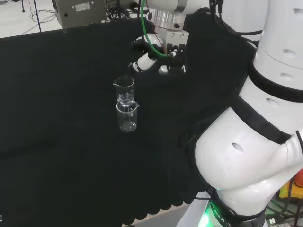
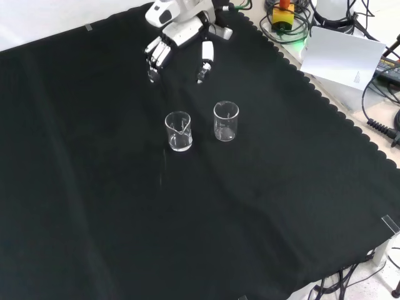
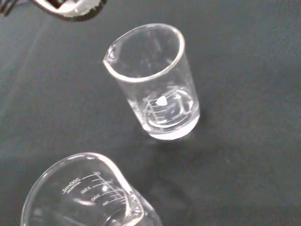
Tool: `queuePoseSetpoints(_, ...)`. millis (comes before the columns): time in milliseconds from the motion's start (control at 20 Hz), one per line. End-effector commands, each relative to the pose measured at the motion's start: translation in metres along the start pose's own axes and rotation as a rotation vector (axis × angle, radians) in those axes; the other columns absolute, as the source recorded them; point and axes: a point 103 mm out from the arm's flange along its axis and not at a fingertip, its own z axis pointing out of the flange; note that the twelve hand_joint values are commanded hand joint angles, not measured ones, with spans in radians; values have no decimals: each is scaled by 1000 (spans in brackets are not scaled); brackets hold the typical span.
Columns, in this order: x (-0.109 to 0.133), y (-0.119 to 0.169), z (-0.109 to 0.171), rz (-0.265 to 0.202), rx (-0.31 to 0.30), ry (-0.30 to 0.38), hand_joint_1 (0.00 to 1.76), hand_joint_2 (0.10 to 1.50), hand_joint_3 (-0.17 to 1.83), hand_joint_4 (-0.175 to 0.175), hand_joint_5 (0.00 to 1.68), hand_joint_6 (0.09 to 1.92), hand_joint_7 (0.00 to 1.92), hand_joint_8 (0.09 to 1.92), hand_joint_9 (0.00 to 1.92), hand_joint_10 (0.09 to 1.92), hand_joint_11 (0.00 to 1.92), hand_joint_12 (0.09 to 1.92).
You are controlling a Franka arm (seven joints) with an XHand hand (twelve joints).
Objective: Pick up the beaker on the right.
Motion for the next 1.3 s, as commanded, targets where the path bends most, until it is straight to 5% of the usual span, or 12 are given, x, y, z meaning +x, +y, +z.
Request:
queuePoseSetpoints(50, -19, 29, 34, -64, 3, 126, 810, 638, 574, -34, 410, 87, 216, 687, 377, 667, 57, 1408)
queuePoseSetpoints(600, -35, 45, 56, -134, 24, 201, 818, 611, 588, -32, 419, 87, 229, 691, 375, 668, 31, 1407)
queuePoseSetpoints(1300, -20, 55, 87, -247, 71, 216, 838, 569, 597, -23, 429, 87, 226, 681, 378, 660, 5, 1409)
